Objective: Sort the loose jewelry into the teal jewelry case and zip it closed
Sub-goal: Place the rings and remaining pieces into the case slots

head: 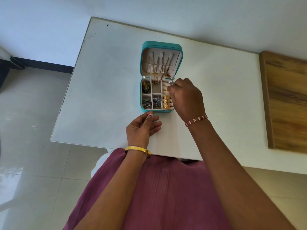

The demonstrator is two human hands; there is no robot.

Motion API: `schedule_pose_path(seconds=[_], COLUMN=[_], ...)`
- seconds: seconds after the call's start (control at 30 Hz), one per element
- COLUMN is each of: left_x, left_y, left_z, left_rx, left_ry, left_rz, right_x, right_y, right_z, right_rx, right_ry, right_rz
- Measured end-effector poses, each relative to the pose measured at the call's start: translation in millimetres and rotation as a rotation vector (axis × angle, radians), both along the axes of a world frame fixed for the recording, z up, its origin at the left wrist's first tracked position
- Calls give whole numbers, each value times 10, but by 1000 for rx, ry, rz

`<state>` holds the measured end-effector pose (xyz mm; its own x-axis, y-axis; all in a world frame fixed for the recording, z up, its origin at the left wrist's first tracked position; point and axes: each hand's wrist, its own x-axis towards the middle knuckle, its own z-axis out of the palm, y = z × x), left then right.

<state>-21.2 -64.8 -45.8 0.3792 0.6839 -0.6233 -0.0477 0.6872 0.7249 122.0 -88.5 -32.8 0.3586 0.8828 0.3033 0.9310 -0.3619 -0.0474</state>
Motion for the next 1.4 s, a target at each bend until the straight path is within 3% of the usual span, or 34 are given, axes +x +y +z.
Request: schedule_pose_path(seconds=[0.3, 0.77, 1.4], left_x=[1, 2, 1], left_y=[9, 13, 17], left_z=[6, -3, -39], left_rx=[-9, -21, -22], left_ry=[3, -10, -10], left_rz=[2, 21, 14], right_x=[43, 43, 39], right_y=[26, -22, -32], right_z=[-45, -150, -154], right_rx=[80, 123, 186], right_ry=[-58, -267, -208], right_rz=[-44, 91, 105])
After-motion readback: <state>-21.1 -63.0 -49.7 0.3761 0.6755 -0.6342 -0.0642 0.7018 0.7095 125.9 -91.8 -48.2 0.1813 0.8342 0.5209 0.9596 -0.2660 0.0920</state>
